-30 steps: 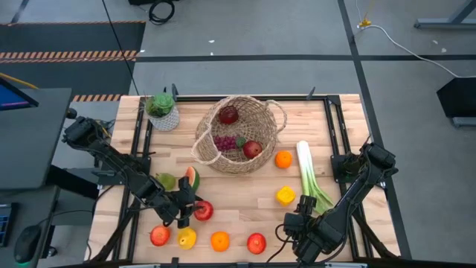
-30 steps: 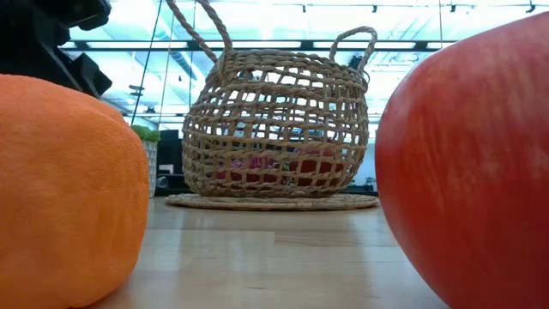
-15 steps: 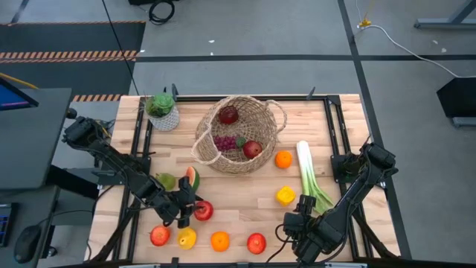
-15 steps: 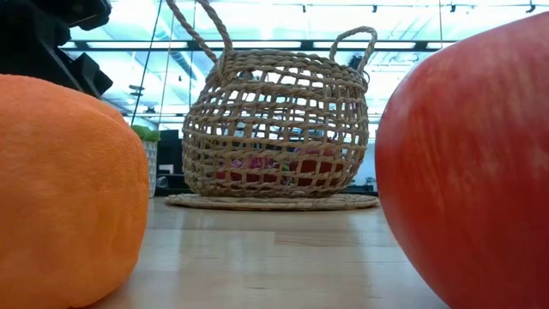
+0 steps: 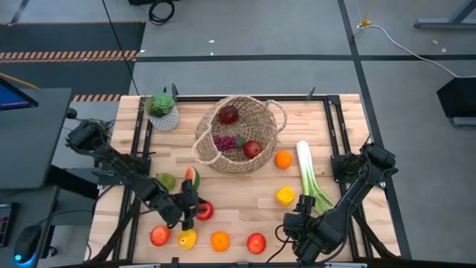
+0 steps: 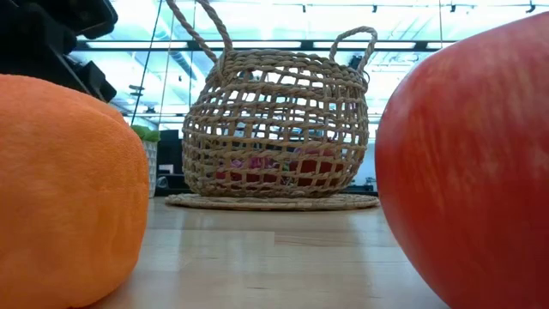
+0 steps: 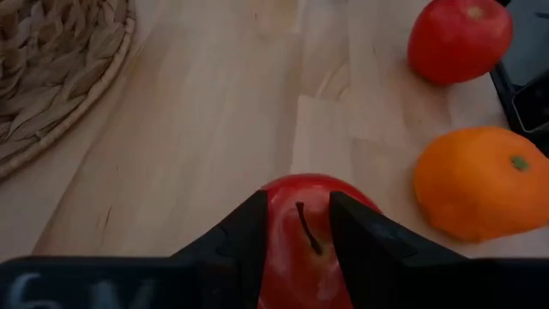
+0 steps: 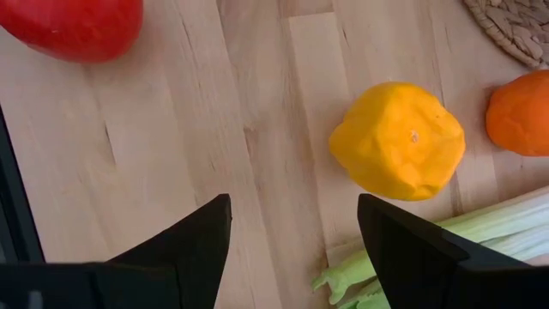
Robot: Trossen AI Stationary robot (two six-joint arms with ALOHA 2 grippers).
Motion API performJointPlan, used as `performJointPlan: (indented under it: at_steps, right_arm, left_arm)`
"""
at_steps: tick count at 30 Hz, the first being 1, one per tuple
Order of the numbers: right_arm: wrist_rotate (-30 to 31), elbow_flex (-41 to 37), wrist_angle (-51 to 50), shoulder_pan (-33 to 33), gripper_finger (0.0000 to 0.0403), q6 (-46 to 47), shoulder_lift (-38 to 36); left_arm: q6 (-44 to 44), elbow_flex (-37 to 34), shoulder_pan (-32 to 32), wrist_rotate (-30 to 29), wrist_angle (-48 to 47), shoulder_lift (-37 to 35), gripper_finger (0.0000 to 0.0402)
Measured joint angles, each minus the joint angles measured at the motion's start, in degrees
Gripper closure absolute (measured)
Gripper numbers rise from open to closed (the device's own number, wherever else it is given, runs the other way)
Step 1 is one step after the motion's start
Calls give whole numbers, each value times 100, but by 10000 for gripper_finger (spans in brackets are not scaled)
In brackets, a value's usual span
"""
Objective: Build produce basket
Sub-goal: Put the apple into the basket
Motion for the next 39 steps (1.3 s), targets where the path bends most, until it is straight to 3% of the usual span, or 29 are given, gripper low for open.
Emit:
performJointPlan:
  at_steps: [12, 20, 24, 32, 39]
  right_arm:
    - [0, 0, -1, 0, 144, 0, 0]
    - [0, 0, -3, 0, 144, 0, 0]
    - [0, 0, -4, 0, 144, 0, 0]
    - [0, 0, -25, 0, 144, -38, 0]
    - [0, 0, -26, 2, 144, -67, 0]
  left_arm:
    - [-114, 5, -14, 6, -16, 64, 279]
    - [-222, -7, -33, 75, -43, 71, 388]
    - [-32, -11, -27, 65, -47, 12, 395]
    - [1385, 609, 261, 29, -57, -273, 399]
    - [3184, 1743, 769, -3, -467, -346, 400]
